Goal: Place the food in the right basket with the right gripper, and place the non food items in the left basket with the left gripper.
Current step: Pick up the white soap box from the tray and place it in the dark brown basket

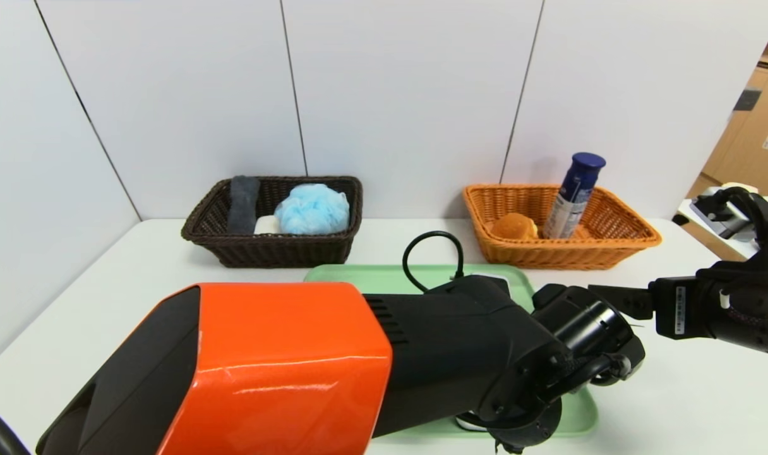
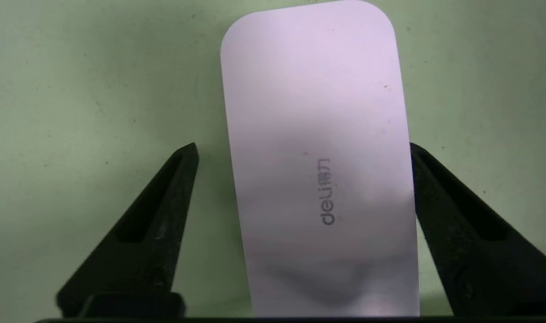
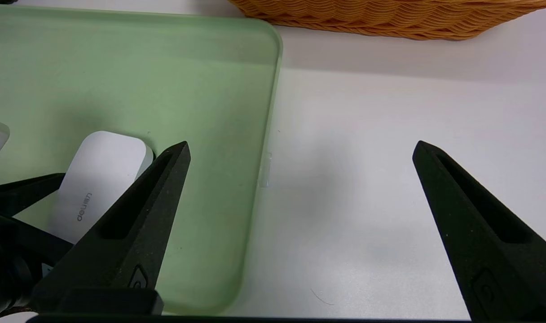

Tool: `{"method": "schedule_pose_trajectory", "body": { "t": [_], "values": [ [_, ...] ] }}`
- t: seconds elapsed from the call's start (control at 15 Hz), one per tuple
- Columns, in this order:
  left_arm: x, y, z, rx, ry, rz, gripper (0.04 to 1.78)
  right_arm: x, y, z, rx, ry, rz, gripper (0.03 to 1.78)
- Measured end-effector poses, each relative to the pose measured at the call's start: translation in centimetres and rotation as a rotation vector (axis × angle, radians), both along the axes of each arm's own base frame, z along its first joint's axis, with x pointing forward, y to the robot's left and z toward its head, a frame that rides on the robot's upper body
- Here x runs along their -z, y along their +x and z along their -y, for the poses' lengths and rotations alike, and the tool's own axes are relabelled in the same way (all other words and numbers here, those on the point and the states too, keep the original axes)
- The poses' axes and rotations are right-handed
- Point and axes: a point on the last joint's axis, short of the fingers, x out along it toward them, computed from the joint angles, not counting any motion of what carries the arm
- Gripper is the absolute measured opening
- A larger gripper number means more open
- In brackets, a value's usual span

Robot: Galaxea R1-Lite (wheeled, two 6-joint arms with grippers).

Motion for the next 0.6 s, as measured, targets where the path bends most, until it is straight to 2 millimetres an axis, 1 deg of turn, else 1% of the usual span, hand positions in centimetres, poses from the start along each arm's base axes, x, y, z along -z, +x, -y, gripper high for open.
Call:
{"method": "schedule_pose_trajectory", "body": {
  "t": [0.2, 0.27, 0.47, 0.6],
  "values": [
    [0.2, 0.0, 0.0, 0.007, 0.009, 0.001, 1.07, 0.1, -0.1, 0.0, 0.001, 0.000, -0.005, 1.71],
    [0.1, 0.0, 0.0, 0.008, 0.008, 0.000, 1.04, 0.2, -0.1, 0.0, 0.000, -0.001, -0.008, 1.71],
    [-0.2, 0.0, 0.0, 0.013, -0.006, -0.008, 1.03, 0.3, -0.2, 0.0, -0.002, 0.000, -0.012, 1.71],
    [-1.2, -0.1, -0.1, 0.031, -0.055, -0.015, 1.02, 0.4, -0.2, 0.0, -0.003, 0.000, -0.013, 1.71]
  ]
}}
